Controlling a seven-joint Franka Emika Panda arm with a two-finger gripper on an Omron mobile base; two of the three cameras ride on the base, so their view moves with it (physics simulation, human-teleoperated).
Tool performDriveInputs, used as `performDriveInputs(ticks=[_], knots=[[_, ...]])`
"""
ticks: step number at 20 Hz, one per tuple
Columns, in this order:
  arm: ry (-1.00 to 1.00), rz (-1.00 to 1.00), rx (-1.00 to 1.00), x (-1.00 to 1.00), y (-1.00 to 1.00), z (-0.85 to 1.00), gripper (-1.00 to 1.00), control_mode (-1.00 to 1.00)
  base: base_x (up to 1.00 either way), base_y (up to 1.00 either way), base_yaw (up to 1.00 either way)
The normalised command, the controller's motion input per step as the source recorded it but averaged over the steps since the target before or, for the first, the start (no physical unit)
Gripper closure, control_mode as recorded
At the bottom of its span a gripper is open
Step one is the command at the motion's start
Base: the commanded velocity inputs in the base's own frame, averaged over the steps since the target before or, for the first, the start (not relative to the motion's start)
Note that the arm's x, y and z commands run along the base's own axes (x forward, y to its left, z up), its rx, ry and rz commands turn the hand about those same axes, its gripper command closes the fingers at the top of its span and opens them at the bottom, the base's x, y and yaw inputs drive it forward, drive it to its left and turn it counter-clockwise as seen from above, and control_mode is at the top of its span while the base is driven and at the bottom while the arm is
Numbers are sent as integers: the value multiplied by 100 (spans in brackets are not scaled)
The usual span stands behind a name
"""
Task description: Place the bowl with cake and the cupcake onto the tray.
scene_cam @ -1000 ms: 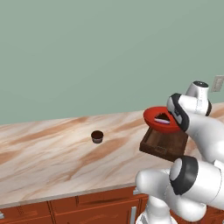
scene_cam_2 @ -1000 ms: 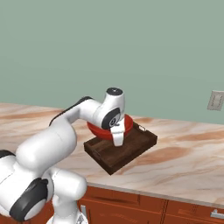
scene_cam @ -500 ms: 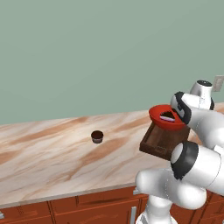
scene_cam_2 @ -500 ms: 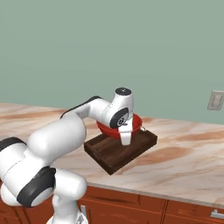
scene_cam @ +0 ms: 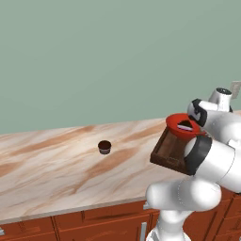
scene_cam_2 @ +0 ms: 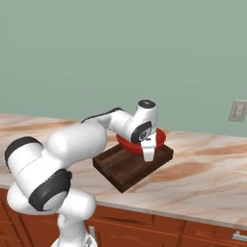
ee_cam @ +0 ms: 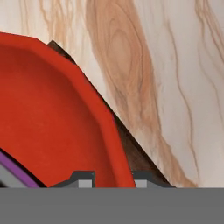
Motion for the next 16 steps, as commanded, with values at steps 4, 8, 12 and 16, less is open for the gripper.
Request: performDriveInputs(ticks=[4, 8, 12, 16], knots=[[0, -4, 0, 21, -4, -14, 100, -100, 0, 0, 0], [0, -4, 0, 21, 0, -11, 100, -100, 0, 0, 0], [0, -4, 0, 15, 0, -8, 100, -100, 0, 0, 0], [0, -1, 0, 9, 0, -1, 100, -100, 0, 0, 0]])
